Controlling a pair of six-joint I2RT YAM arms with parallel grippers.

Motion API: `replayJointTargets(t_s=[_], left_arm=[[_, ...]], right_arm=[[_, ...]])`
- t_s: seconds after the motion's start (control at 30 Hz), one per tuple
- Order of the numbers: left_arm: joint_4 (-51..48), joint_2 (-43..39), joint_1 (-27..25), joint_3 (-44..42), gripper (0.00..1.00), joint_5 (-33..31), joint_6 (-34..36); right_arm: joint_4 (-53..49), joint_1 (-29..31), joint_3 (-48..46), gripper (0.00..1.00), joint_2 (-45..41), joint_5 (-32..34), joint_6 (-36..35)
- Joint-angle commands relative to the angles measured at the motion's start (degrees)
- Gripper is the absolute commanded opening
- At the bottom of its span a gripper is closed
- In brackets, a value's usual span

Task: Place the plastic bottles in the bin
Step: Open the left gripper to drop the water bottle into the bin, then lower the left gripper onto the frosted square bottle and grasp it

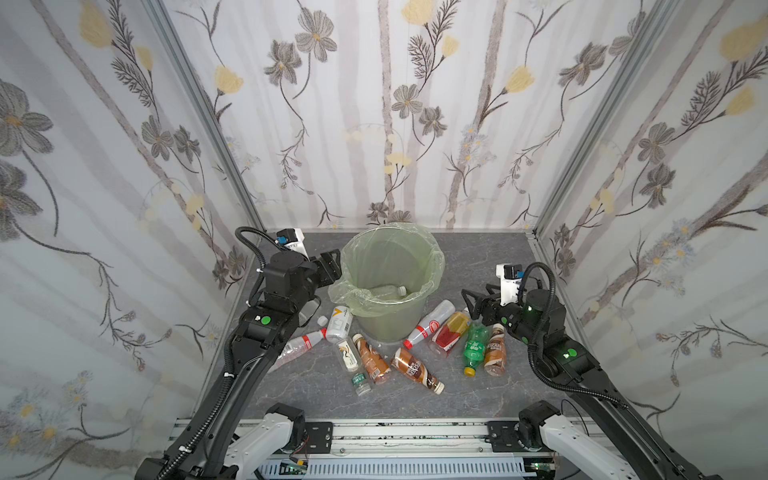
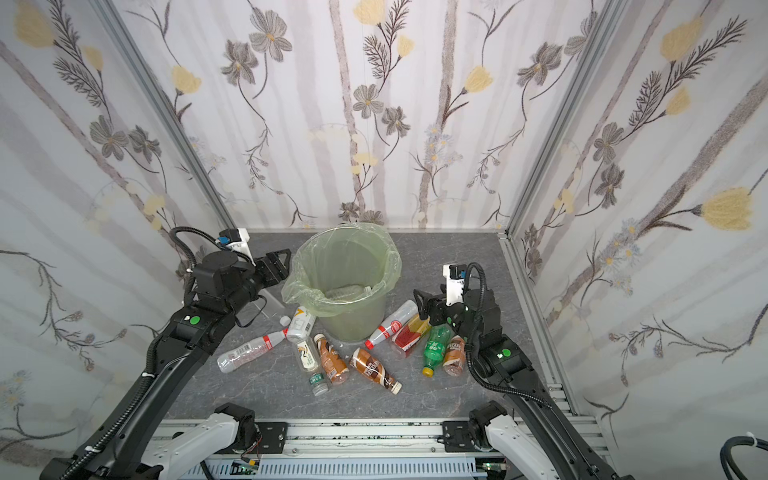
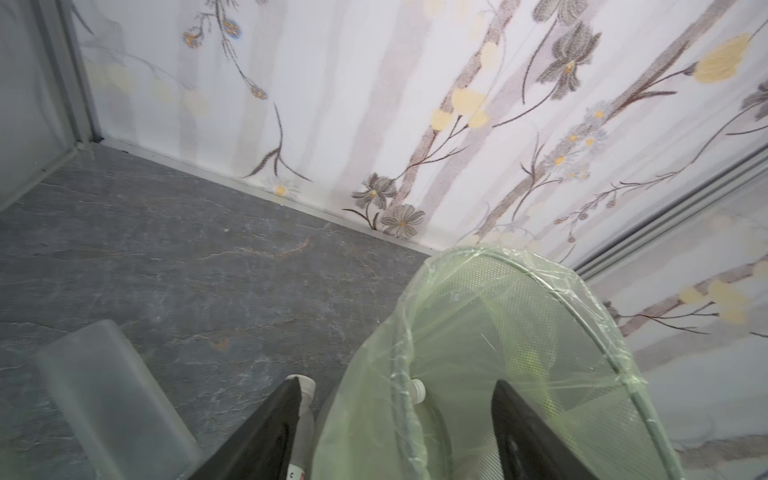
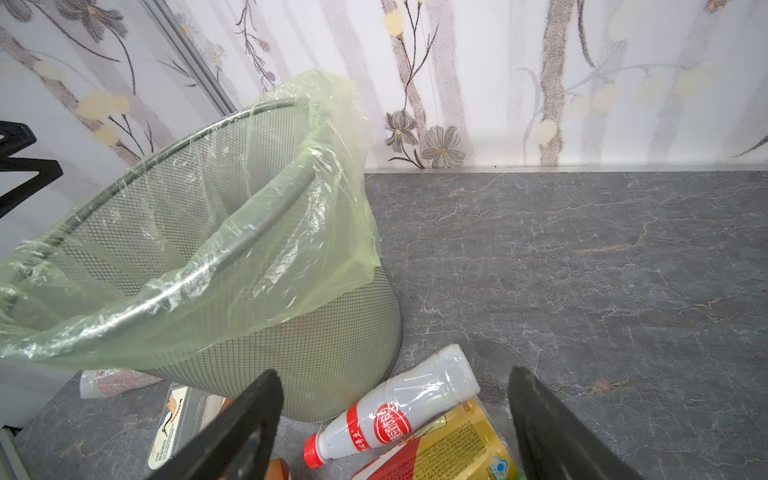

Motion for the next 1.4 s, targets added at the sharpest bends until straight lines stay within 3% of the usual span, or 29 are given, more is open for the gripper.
replayJointTargets(t_s=[0.0,0.57,1.37], left_arm=[[-3.3,-0.2,2.4,-1.8,0.75,-2.4,2.5],[-2.5,7.3,14.8,-8.9,0.85,-2.1,5.6],[6.5,25.6,16.2,-12.9,0.92,-0.1,5.4]], right_arm=[[1.4,0.0,-0.1,0.86,-0.2,0.7,-0.3],[1.5,0.0,-0.5,0.86,-0.5,0.7,-0.4],[2.4,0.0,-1.9,0.86,-1.2,0.5,-0.6]])
